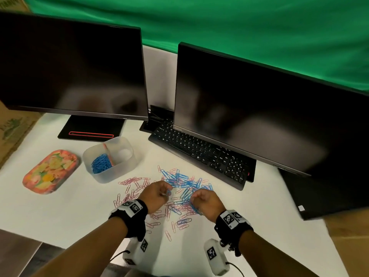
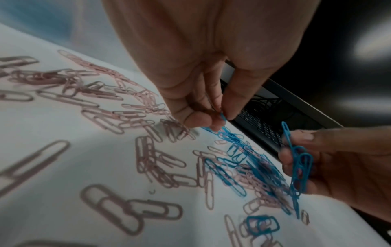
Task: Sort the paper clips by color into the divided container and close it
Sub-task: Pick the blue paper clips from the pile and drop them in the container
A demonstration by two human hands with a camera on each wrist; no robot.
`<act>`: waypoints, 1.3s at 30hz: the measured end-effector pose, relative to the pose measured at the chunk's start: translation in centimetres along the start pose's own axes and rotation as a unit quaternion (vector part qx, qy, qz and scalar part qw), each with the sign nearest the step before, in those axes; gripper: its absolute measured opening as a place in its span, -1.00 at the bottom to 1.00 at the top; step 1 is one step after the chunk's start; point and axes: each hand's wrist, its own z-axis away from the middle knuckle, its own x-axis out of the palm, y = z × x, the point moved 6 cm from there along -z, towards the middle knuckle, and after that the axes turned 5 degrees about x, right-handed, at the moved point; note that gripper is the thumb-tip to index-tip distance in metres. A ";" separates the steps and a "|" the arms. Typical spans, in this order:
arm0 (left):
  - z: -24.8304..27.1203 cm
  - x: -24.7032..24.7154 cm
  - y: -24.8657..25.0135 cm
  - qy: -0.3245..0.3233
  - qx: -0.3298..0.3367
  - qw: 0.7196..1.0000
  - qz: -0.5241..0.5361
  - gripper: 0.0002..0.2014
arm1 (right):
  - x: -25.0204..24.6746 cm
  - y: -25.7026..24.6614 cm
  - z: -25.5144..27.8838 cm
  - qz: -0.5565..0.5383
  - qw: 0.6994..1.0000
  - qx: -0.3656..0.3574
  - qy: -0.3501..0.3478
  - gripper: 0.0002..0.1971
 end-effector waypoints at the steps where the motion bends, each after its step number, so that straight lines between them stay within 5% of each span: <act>1: 0.0 0.1 0.0 -0.001 -0.008 1.000 0.023 -0.67 | -0.2 0.0 0.0 -0.058 0.998 0.019 -0.010 -0.76; 5: -0.1 0.7 0.6 -0.016 -0.023 0.997 0.070 -0.63 | -1.0 -0.5 0.6 -0.222 0.972 0.067 -0.034 -0.87; 9: -0.1 1.6 0.8 -0.013 -0.046 0.996 0.082 -0.76 | -1.2 -0.8 0.9 -0.293 0.948 0.107 -0.060 -0.72; 14: 0.2 2.5 1.2 -0.052 0.004 0.993 -0.110 -0.88 | -1.3 -0.2 1.2 -0.351 0.915 0.194 -0.050 -0.75; 18: 0.4 3.3 0.8 -0.093 0.060 0.951 -0.289 -0.80 | -1.6 0.1 1.1 -0.365 0.902 0.229 -0.036 -0.87; 24: 0.2 3.5 0.8 -0.087 0.087 0.932 -0.340 -0.89 | -1.7 -1.2 1.6 -0.349 0.912 0.211 -0.047 -0.89; 30: 0.4 1.9 1.2 -0.038 0.071 0.959 -0.273 -0.93 | -2.0 -2.6 1.2 -0.328 0.929 0.169 -0.034 -0.56; 39: 1.7 -2.6 1.7 0.011 0.024 1.000 -0.007 -0.72 | 0.7 -9.0 0.4 -0.347 0.927 0.123 -0.076 -0.54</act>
